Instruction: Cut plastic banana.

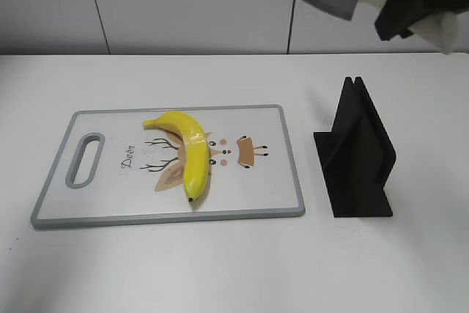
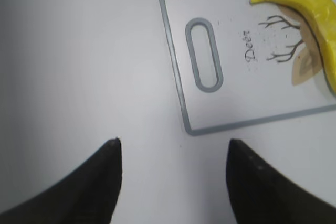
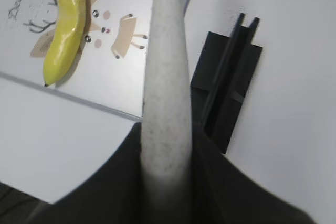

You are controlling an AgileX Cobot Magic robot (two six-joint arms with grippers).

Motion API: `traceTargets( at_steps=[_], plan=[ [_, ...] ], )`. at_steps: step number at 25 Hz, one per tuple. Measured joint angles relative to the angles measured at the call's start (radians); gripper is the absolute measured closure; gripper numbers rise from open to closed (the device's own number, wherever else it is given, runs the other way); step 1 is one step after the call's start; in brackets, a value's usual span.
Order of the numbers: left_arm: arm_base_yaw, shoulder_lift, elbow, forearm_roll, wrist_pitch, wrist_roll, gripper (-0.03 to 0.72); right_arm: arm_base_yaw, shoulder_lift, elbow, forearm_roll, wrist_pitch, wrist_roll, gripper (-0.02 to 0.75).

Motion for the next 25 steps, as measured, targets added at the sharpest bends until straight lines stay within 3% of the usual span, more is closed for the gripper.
traceTargets(
  at_steps=[5,13,25],
  plan=[
    [0.0,-0.174,0.181,0.023,0.001,0.0,0.101,0.0,-0.143,0.195,-0.094,-0.129,0.183,0.569],
    [0.0,-0.47,0.428,0.025,0.002,-0.007,0.101,0.0,-0.182,0.418,-0.101,-0.222,0.277,0.569],
    [0.0,-0.985,0.693,0.025,-0.057,-0.055,0.101,0.0,-0.183,0.474,-0.101,-0.315,0.296,0.569]
  ],
)
